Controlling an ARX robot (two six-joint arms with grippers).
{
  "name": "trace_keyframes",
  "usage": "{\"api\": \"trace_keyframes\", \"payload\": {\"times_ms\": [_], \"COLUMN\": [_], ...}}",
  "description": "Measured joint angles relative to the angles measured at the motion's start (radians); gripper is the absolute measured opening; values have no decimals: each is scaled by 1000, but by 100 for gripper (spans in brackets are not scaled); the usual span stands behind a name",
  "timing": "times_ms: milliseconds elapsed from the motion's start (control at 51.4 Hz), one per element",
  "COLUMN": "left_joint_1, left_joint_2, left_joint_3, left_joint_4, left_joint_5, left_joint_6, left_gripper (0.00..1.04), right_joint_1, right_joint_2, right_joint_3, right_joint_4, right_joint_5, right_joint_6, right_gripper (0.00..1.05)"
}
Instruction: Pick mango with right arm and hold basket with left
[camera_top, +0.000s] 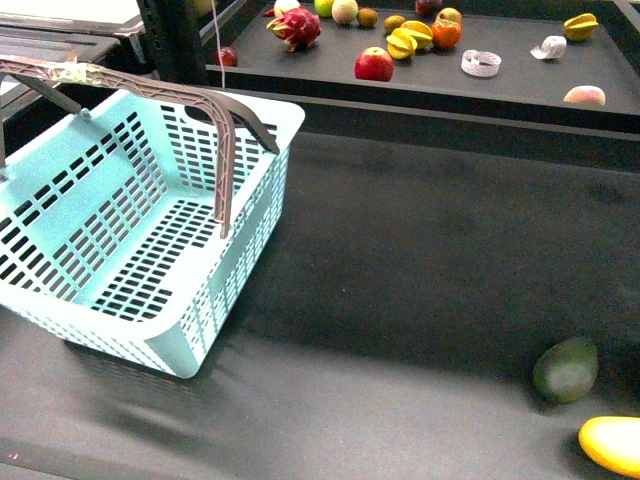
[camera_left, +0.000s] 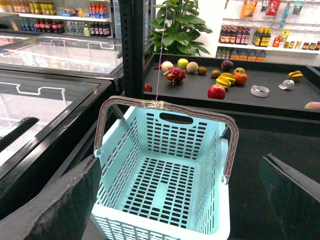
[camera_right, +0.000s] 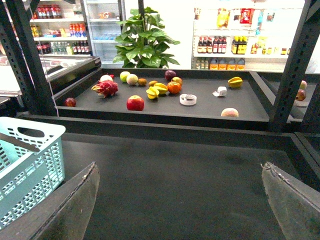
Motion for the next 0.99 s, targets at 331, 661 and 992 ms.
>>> {"api": "trace_keyframes", "payload": {"times_ms": [331, 661, 992], "left_joint_1": [0, 0, 29], "left_joint_2": [0, 0, 30], "left_joint_3": [0, 0, 0], "left_joint_4": [0, 0, 67], "left_joint_5": [0, 0, -127], "left_joint_6": [0, 0, -158], "left_gripper": [99, 99, 99], "right_joint_1": [0, 0, 0], "right_joint_2": [0, 0, 0], "right_joint_3": [0, 0, 0], "right_joint_4": [0, 0, 0], "right_joint_5": [0, 0, 0], "right_joint_6": [0, 0, 0], "right_gripper": [97, 97, 97]}}
